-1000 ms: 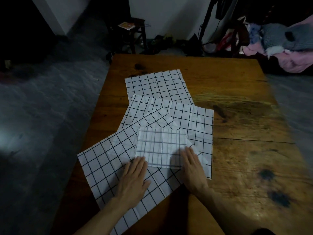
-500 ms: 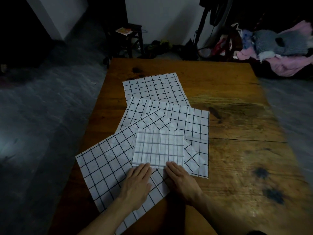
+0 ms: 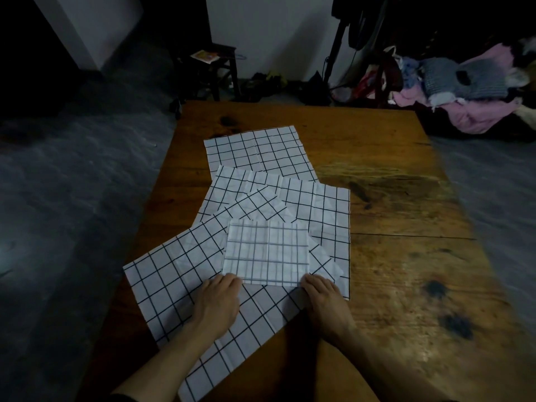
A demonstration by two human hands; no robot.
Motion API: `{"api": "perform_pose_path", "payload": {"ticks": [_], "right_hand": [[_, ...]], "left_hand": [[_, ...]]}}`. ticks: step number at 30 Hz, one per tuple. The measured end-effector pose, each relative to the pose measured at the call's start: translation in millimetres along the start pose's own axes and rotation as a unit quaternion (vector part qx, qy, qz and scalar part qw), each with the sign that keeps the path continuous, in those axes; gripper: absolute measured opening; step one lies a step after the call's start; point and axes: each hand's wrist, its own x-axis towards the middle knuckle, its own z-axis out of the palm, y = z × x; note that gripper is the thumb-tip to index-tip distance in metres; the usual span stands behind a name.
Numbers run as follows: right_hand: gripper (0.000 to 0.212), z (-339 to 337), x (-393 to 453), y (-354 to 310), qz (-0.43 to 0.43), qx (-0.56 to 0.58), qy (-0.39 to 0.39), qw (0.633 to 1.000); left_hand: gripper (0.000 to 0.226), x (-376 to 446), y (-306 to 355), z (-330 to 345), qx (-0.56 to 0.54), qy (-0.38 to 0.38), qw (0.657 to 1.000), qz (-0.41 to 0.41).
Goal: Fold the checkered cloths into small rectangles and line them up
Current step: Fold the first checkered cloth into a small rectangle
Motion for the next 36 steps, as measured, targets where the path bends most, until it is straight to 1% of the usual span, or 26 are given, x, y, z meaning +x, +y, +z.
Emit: {"api": "perform_pose_path", "payload": {"ticks": [2, 3, 6, 8, 11, 13, 16, 19, 22, 24, 28, 32, 36], "right_hand": [[0.041, -8.2, 10.5, -5.5, 0.006, 0.019, 0.025, 0.999], [0.037, -12.6, 15.2, -8.1, 0.008, 0.021, 0.037, 0.999], [0.033, -16.8, 27.9, -12.5, 0.012, 0.031, 0.050, 0.998], [0.039, -11.8, 34.7, -13.3, -0.010, 0.043, 0.063, 0.997], [0.050, -6.7, 41.9, -11.6, -0.046, 0.039, 0.053, 0.997], [0.053, -5.0, 44.4, -10.0, -0.045, 0.053, 0.051, 0.996], [0.055, -5.5, 44.8, -10.7, -0.025, 0.074, 0.050, 0.996], [0.055, -7.7, 45.3, -12.0, -0.013, 0.083, 0.049, 0.995], [0.056, -9.3, 46.1, -12.1, -0.013, 0.081, 0.055, 0.995], [0.057, -9.9, 45.3, -11.5, -0.014, 0.082, 0.053, 0.995], [0.057, -8.0, 44.8, -10.3, -0.019, 0.078, 0.048, 0.996], [0.053, -10.2, 45.8, -12.5, -0.015, 0.083, 0.055, 0.995], [0.055, -10.4, 46.4, -12.2, -0.006, 0.101, 0.053, 0.993]], "left_hand": [[0.034, 10.1, 3.6, -8.9, -0.003, -0.016, 1.000, 0.012], [0.031, 15.0, 4.0, -12.3, 0.000, -0.010, 1.000, 0.017], [0.028, 27.1, 1.1, -17.6, -0.001, 0.001, 1.000, 0.008], [0.036, 32.0, -3.9, -15.3, -0.005, 0.002, 1.000, 0.022], [0.046, 38.6, -7.4, -12.4, 0.020, -0.004, 0.997, 0.072], [0.053, 44.9, -4.8, -12.8, 0.044, -0.014, 0.994, 0.094], [0.064, 54.9, -0.6, -13.1, 0.053, -0.036, 0.991, 0.117], [0.082, 61.2, 3.3, -17.2, 0.075, -0.050, 0.988, 0.124], [0.088, 65.3, 8.7, -24.3, 0.101, -0.052, 0.985, 0.127], [0.090, 66.2, 7.2, -27.7, 0.126, -0.053, 0.985, 0.108], [0.081, 59.9, -1.7, -29.2, 0.127, -0.052, 0.988, 0.074], [0.055, 56.4, -11.3, -27.3, 0.105, 0.005, 0.991, 0.083], [0.042, 49.3, -4.9, -39.6, 0.059, 0.066, 0.992, 0.089]]}}
